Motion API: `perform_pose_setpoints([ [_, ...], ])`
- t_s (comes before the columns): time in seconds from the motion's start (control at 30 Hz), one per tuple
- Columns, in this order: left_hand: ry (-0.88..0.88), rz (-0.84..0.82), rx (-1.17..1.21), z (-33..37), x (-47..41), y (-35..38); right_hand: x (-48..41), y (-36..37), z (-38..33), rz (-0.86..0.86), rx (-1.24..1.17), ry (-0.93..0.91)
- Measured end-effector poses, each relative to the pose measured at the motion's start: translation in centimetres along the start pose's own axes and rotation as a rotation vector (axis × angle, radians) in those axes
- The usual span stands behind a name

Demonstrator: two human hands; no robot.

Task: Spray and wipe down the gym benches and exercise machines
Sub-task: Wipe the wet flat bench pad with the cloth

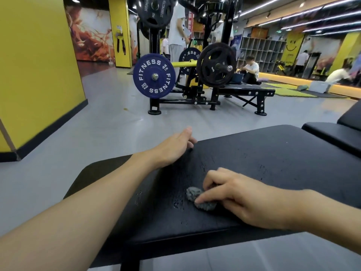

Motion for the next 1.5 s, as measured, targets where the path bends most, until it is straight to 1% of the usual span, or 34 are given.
perform_pose_setpoints([
  [0.07, 0.008, -0.005, -0.053, 1.0, -0.4, 1.0, -0.2, -0.2, 1.2, -0.005, 0.010, -0.019],
  [0.13, 0.016, 0.012, -0.060, 1.4, -0.8, 1.6, -2.4, -0.7, 4.7, 0.033, 0.079, 0.025],
  [0.17, 0.014, 0.021, -0.052, 1.6, -1.1, 1.7, -3.8, -1.3, 7.2, 0.070, 0.106, 0.090],
  [0.27, 0.001, 0.042, -0.065, 1.4, -1.4, 2.1, -6.7, -3.1, 13.5, 0.163, 0.083, 0.366],
  [0.33, 0.009, 0.051, -0.076, 1.5, -1.6, 2.3, -7.1, -3.3, 14.5, 0.182, 0.102, 0.411],
  [0.37, 0.016, 0.055, -0.074, 1.7, -1.6, 2.5, -6.6, -3.2, 13.9, 0.187, 0.117, 0.397],
  [0.43, 0.029, 0.045, -0.058, 2.6, -1.7, 3.0, -4.3, -2.7, 11.3, 0.166, 0.125, 0.302],
  [0.6, 0.084, -0.027, -0.044, 4.6, -2.7, 5.5, 6.0, -2.4, 4.8, 0.074, 0.098, 0.110],
  [0.7, 0.101, -0.040, -0.063, 5.3, -3.4, 6.7, 8.5, -2.8, 4.5, 0.056, 0.069, 0.074],
  [0.8, 0.103, -0.029, -0.051, 5.7, -4.0, 7.2, 5.9, -3.6, 9.1, 0.097, 0.130, 0.111],
  [0.83, 0.098, -0.026, -0.052, 5.8, -4.1, 7.3, 4.7, -4.1, 11.6, 0.126, 0.155, 0.169],
  [0.93, 0.078, -0.023, -0.085, 6.1, -4.1, 7.6, 1.7, -6.4, 18.3, 0.189, 0.101, 0.457],
  [1.0, 0.069, -0.027, -0.095, 6.3, -4.2, 7.8, 1.0, -7.0, 19.5, 0.179, 0.091, 0.523],
  [1.03, 0.068, -0.029, -0.096, 6.7, -4.3, 8.0, 1.2, -6.9, 19.0, 0.177, 0.100, 0.511],
  [1.1, 0.069, -0.027, -0.085, 7.6, -4.8, 8.7, 3.3, -6.5, 16.7, 0.170, 0.118, 0.423],
  [1.2, 0.088, -0.070, -0.071, 10.0, -6.1, 10.4, 9.0, -6.0, 12.5, 0.148, 0.138, 0.286],
  [1.3, 0.110, -0.127, -0.070, 12.7, -7.4, 12.7, 14.5, -6.0, 9.6, 0.106, 0.116, 0.231],
  [1.4, 0.110, -0.164, -0.084, 14.5, -8.3, 14.5, 15.8, -6.8, 10.5, 0.060, 0.103, 0.228],
  [1.5, 0.126, -0.176, -0.153, 15.2, -8.3, 15.1, 13.6, -7.5, 15.5, 0.102, 0.171, 0.263],
])
Point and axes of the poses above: each hand's wrist, its own x-axis away from the middle knuckle, its own y-axis out of the palm, z = x × y, the point moved 1 cm from there along -x, towards the middle knuckle
